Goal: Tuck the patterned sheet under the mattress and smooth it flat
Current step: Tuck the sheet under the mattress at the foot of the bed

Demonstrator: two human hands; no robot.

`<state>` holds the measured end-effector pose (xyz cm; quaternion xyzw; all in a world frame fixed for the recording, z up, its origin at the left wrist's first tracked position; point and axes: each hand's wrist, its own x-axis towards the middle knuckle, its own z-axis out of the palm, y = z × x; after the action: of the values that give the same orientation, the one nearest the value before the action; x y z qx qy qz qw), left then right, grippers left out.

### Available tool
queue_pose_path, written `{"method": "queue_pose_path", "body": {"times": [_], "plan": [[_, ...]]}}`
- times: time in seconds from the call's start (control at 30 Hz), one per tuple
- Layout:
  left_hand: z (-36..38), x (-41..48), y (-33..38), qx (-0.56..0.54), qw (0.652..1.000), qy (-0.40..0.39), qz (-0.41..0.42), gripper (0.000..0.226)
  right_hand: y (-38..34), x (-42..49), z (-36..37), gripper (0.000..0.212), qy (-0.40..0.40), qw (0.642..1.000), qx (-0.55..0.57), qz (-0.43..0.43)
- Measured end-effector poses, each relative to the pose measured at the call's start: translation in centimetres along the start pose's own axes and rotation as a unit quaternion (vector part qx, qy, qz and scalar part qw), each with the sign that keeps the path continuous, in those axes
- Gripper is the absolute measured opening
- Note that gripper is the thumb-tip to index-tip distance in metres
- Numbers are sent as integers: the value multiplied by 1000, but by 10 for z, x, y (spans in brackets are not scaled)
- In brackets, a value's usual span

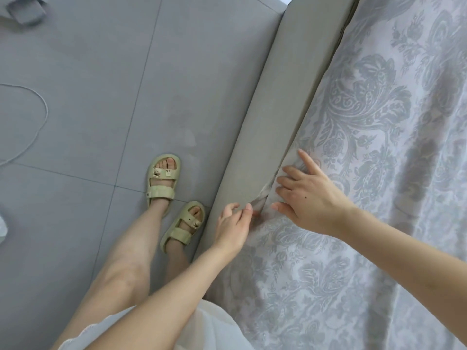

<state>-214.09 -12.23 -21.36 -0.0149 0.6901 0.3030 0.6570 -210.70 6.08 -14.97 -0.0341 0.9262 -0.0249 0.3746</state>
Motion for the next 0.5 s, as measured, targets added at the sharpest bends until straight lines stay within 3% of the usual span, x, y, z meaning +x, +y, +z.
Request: {"method": "queue_pose_path", "body": {"times": [0.07, 0.13, 0.2, 0.3, 0.4, 0.5], "plan": [[1, -3, 0, -152, 987, -36, -31, 43, -2, 9, -3, 66, -13, 1000, -5, -1], [6, -3, -4, -203, 977, -40, -41, 39, -6, 22, -8, 77, -74, 997, -20, -2], [12, -5, -12, -230, 971, -34, -48, 34, -11, 33, -12, 77, -114, 993, -31, 6], [19, -9, -20, -238, 971, -21, -24, 34, -17, 40, -7, 76, -110, 993, -50, 5], [28, -14, -21, -205, 978, -24, 9, 46, -14, 22, 0, 82, -59, 996, -60, 10], [42, -22, -17, -226, 970, -89, -8, 53, -13, 7, -10, 84, -35, 998, -46, 17]]}}
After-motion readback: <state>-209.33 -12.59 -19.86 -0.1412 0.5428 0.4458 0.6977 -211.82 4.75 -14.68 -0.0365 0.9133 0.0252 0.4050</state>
